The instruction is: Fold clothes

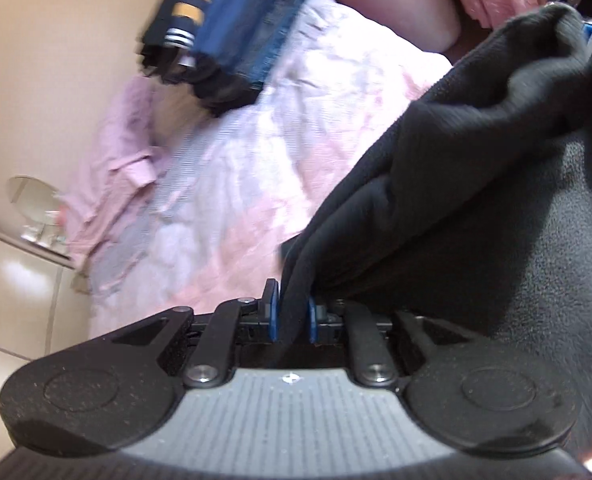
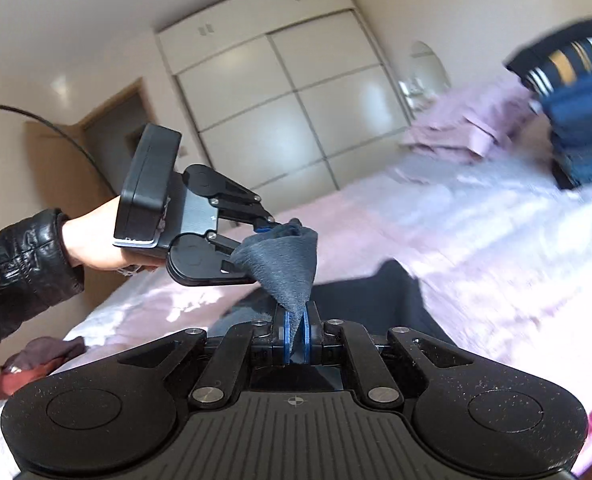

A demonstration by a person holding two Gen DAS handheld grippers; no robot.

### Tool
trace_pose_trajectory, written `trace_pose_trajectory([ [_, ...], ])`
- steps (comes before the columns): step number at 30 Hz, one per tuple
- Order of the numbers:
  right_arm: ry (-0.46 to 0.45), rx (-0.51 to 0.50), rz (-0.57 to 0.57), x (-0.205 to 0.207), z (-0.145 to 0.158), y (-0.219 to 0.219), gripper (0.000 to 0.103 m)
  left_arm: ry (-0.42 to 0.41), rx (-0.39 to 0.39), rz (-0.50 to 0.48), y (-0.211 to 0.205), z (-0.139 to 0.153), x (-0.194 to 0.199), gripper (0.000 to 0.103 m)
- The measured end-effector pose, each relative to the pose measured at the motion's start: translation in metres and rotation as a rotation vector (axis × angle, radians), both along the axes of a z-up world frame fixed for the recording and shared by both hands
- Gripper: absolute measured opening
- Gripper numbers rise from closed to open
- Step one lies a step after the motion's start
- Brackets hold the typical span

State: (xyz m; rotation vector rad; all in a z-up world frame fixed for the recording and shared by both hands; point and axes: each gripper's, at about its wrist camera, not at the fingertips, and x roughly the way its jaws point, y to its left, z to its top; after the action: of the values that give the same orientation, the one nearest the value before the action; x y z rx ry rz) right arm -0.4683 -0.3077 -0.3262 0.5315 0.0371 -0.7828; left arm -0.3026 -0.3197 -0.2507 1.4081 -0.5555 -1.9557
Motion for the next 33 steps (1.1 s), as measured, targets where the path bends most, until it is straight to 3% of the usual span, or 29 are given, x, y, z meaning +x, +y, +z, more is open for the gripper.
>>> trace_pose_trajectory([
  [2,-0.010,0.132,-0.044,-0.018,-0.026,-0.014,0.005,0.036,0.050,0.031,-0.012,-0.017,-0.005,0.025],
  [4,-0.040,0.218,-0.082,-0.036,-0.042,-0.019,0.006,0.096,0.074,0.054,-0.014,-0.013,0.005,0.031],
  [8,-0.072,0.200,-0.079,-0.055,-0.040,-0.015,0.007,0.259,0.099,0.145,-0.019,0.022,0.048,0.039],
  [9,-0.085,0.204,-0.076,-0.053,-0.038,-0.017,0.014,0.313,0.112,0.180,-0.022,0.031,0.061,0.040],
  [11,-0.111,0.212,-0.070,-0.048,-0.036,-0.020,0.043,0.407,0.144,0.257,-0.026,0.041,0.086,0.041],
  [12,-0.132,0.216,-0.065,-0.045,-0.034,-0.023,0.064,0.436,0.154,0.292,-0.027,0.042,0.097,0.042],
  [13,-0.154,0.220,-0.061,-0.041,-0.033,-0.025,0.067,0.446,0.167,0.316,-0.026,0.040,0.105,0.042],
  [17,-0.224,0.243,-0.055,-0.029,-0.030,-0.039,0.067,0.454,0.216,0.376,-0.021,0.028,0.126,0.042],
  [21,-0.224,0.248,-0.039,-0.018,-0.025,-0.047,0.065,0.459,0.246,0.374,-0.034,0.018,0.123,0.043],
  [24,-0.205,0.264,-0.031,-0.012,-0.027,-0.052,0.035,0.509,0.277,0.403,-0.056,0.014,0.123,0.045],
  [26,-0.193,0.274,-0.042,-0.014,-0.030,-0.053,0.028,0.571,0.332,0.439,-0.078,0.011,0.126,0.045],
  [28,-0.185,0.287,-0.054,-0.019,-0.034,-0.054,0.013,0.610,0.402,0.483,-0.099,0.004,0.128,0.045],
  [31,-0.181,0.299,-0.057,-0.024,-0.039,-0.055,0.008,0.625,0.512,0.550,-0.121,-0.013,0.129,0.045],
  [32,-0.182,0.301,-0.054,-0.025,-0.040,-0.055,0.008,0.629,0.505,0.542,-0.119,-0.013,0.128,0.042],
  [33,-0.183,0.303,-0.051,-0.026,-0.040,-0.055,0.007,0.633,0.493,0.530,-0.116,-0.011,0.127,0.030],
])
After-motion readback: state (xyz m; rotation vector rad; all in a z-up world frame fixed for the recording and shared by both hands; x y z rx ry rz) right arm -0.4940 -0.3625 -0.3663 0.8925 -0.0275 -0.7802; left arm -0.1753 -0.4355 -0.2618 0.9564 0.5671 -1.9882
